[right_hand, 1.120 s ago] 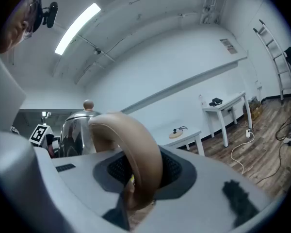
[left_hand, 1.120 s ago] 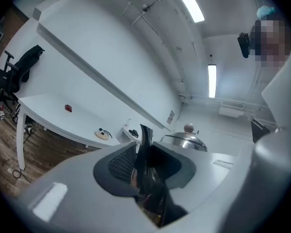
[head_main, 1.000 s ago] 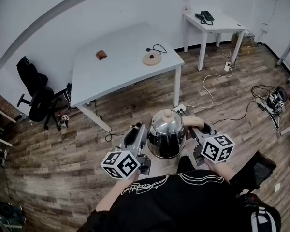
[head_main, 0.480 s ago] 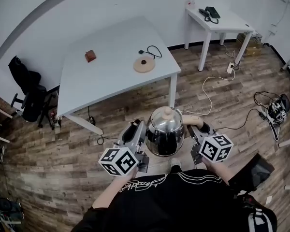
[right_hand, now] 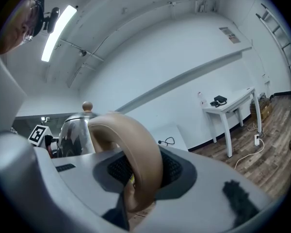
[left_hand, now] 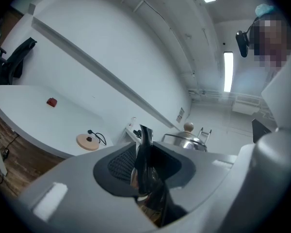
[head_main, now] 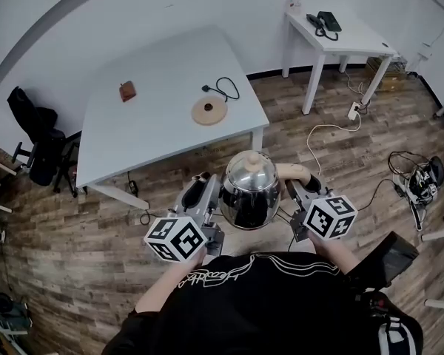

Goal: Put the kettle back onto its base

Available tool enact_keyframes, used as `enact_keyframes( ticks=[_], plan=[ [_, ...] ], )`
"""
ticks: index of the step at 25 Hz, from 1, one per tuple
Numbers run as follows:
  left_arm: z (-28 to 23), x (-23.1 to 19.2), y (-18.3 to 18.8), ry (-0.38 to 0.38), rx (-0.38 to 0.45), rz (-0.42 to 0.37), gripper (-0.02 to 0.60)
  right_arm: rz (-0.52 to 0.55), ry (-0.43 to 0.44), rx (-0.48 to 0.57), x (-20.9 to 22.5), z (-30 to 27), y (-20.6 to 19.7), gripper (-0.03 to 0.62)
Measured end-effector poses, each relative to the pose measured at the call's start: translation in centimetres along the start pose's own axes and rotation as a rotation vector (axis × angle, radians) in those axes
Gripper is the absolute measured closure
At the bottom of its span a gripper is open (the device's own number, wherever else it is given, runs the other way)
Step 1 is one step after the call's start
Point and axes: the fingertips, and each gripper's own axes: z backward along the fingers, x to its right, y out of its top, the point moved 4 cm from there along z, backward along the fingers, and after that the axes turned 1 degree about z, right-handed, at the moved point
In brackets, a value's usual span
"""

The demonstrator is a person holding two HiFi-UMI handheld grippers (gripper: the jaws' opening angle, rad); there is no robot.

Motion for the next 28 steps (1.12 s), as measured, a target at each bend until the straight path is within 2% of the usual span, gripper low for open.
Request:
enact_keyframes(
  ticks=[9,14,21,28],
  plan=[
    [-2.3,-3.6,1.4,0.029,0.002,0.019,0.483,-0.013,0.023,-0.035,0.8,-5.1,0.1,0.484],
    [-5.2,-7.2,2.4,0.030,0.000,0.046,0.483,-0.003,0.012,-0.060,1.8,-9.3,0.4,0.484],
    [-12.0,-15.2,5.2,0.027,-0.029,0.087,0.483,-0.009,-0.014,-0.099,4.1,-19.5,1.2,0.484],
    [-15.3,-19.1,7.3,0.030,-0.022,0.080,0.483,-0.011,-0.009,-0.095,5.2,-25.1,1.7,0.484]
  ],
)
